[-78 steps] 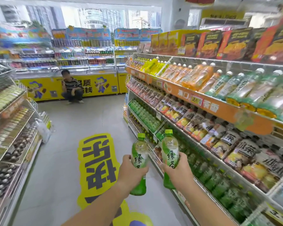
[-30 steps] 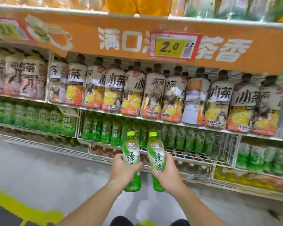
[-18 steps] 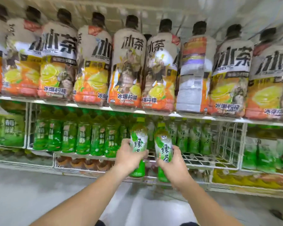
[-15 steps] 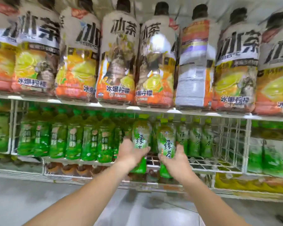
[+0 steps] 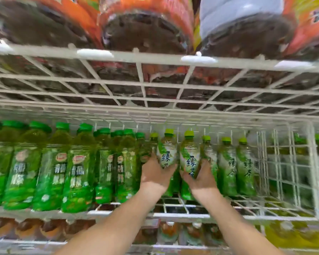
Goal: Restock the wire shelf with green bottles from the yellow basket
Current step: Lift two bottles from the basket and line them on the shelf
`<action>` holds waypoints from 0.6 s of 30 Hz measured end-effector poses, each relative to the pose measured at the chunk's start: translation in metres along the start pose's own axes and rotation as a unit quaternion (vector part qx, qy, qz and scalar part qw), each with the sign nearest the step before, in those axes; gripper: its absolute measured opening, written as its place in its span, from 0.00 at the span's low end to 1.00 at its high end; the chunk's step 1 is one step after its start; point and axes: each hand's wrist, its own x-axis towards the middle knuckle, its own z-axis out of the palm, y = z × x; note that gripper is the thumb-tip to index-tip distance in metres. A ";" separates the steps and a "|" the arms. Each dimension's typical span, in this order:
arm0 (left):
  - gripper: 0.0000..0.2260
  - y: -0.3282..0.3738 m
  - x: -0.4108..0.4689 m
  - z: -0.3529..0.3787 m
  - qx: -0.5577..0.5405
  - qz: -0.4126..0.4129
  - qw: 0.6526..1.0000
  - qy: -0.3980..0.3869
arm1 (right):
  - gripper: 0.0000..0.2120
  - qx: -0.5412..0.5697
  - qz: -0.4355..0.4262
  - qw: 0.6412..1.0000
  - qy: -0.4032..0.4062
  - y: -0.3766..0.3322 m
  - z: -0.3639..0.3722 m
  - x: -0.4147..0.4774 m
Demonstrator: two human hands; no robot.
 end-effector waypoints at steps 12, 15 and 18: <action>0.32 -0.017 0.000 0.026 0.079 0.039 0.996 0.011 | 0.38 -0.082 -0.018 0.996 -0.012 0.016 0.013 0.013; 0.33 -0.017 0.002 0.018 0.113 0.047 0.992 -0.020 | 0.39 -0.092 -0.023 0.995 -0.017 0.013 0.010 0.010; 0.35 -0.013 0.004 0.006 0.188 0.063 0.979 -0.040 | 0.41 -0.080 -0.017 0.996 -0.026 0.010 0.010 0.008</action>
